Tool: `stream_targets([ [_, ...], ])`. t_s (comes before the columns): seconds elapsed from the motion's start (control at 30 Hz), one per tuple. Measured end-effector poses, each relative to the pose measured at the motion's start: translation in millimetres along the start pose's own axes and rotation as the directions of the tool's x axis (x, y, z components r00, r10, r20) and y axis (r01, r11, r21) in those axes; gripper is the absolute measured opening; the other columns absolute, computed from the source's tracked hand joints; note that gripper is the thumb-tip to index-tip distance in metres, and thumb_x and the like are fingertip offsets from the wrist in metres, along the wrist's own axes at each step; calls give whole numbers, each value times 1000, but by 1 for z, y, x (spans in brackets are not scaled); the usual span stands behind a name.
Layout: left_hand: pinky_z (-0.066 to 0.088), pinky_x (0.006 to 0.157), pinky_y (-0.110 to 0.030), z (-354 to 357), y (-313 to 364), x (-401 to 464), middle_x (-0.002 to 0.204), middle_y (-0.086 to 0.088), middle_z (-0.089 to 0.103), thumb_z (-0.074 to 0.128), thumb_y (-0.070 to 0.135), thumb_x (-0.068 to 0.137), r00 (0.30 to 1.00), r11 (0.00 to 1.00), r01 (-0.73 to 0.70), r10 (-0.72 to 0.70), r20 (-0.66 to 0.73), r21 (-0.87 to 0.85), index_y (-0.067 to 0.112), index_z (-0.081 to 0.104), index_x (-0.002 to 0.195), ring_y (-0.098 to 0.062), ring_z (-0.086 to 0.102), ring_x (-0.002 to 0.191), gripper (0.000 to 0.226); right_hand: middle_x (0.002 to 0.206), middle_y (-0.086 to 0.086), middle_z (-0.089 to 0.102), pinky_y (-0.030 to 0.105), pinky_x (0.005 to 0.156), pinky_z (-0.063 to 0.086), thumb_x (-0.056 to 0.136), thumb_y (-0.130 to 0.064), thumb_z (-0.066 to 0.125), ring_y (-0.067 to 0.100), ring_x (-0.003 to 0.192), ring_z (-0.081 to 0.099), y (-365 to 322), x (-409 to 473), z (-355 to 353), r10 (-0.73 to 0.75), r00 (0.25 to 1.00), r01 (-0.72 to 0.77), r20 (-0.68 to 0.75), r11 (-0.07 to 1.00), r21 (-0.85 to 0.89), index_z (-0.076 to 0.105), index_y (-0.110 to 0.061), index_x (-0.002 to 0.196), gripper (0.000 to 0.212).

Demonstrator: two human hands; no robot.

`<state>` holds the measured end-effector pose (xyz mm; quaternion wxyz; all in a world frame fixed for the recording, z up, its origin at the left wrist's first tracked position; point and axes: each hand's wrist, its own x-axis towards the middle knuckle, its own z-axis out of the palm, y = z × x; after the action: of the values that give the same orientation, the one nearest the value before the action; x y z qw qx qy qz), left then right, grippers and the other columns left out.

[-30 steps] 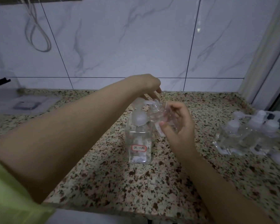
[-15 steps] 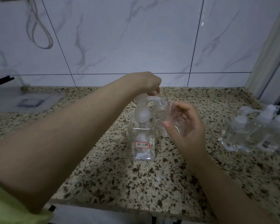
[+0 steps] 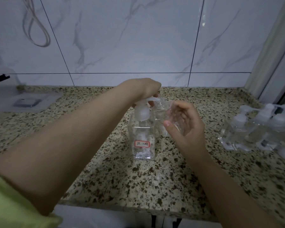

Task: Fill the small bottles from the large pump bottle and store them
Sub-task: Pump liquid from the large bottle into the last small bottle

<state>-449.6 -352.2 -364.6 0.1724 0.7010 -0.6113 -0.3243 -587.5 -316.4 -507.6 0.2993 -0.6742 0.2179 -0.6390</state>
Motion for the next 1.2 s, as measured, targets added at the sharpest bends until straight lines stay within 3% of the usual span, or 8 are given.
stream_targets([
  [0.27, 52, 88, -40, 0, -3, 6, 114, -10, 64, 34, 35, 107, 996, 984, -83, 79, 31, 160, 10, 67, 116, -28, 65, 99, 43, 105, -5, 63, 37, 96, 54, 88, -23, 69, 24, 103, 63, 1, -1, -1, 4, 1000, -4, -6, 1000, -21, 57, -16, 122, 36],
  [0.4, 51, 67, -30, 1, -3, 6, 110, -7, 63, 33, 37, 107, 994, 987, -105, 109, -27, 122, 10, 64, 121, -22, 61, 89, 43, 107, -5, 64, 33, 97, 52, 88, -22, 69, 21, 107, 64, 1, 0, 0, 17, 1000, -17, -22, 1000, -26, 58, -14, 122, 37],
  [0.5, 49, 96, -40, 1, -3, 4, 125, -14, 58, 28, 29, 108, 991, 966, -135, 136, 9, 220, 9, 64, 124, -31, 62, 105, 45, 106, -6, 64, 31, 96, 52, 88, -22, 70, 19, 105, 65, 0, 0, -1, 8, 1000, -8, -9, 1000, -29, 58, -11, 121, 37],
  [0.57, 46, 100, -42, -1, -3, 3, 125, -10, 59, 27, 30, 109, 990, 959, -135, 138, 8, 248, 14, 64, 126, -31, 61, 109, 43, 111, -5, 65, 26, 97, 51, 88, -21, 69, 15, 109, 65, -1, 0, -1, 16, 1000, -16, -6, 999, -29, 57, -15, 122, 36],
  [0.83, 41, 70, -25, 0, -6, 11, 97, 0, 66, 27, 38, 107, 990, 976, -141, 143, 2, 166, 17, 69, 118, -14, 61, 83, 47, 106, 4, 64, 35, 96, 53, 89, -19, 69, 23, 104, 63, 1, 1, -3, 12, 1000, -12, -12, 999, -44, 57, -7, 123, 38],
  [0.97, 47, 94, -37, 0, -3, 11, 120, -8, 62, 29, 35, 108, 989, 961, -146, 141, 40, 234, 17, 67, 122, -28, 61, 108, 44, 106, -2, 63, 34, 95, 53, 89, -21, 69, 18, 104, 63, 0, 0, -3, -4, 1000, 4, -5, 998, -61, 57, -14, 123, 37],
  [1.07, 47, 81, -28, -1, -5, 13, 106, -2, 66, 28, 39, 106, 989, 969, -150, 149, 20, 197, 19, 69, 118, -17, 62, 91, 47, 107, -1, 64, 32, 96, 52, 88, -21, 68, 19, 105, 63, 0, 1, -3, 9, 1000, -10, -16, 998, -56, 57, -16, 123, 36],
  [1.2, 44, 84, -31, 1, -6, 17, 121, -6, 63, 24, 40, 107, 986, 964, -166, 168, 9, 208, 19, 69, 118, -26, 63, 107, 51, 102, 0, 62, 37, 93, 54, 89, -21, 69, 21, 100, 63, 1, 1, -3, -4, 1000, 4, 2, 998, -70, 57, -11, 121, 36],
])
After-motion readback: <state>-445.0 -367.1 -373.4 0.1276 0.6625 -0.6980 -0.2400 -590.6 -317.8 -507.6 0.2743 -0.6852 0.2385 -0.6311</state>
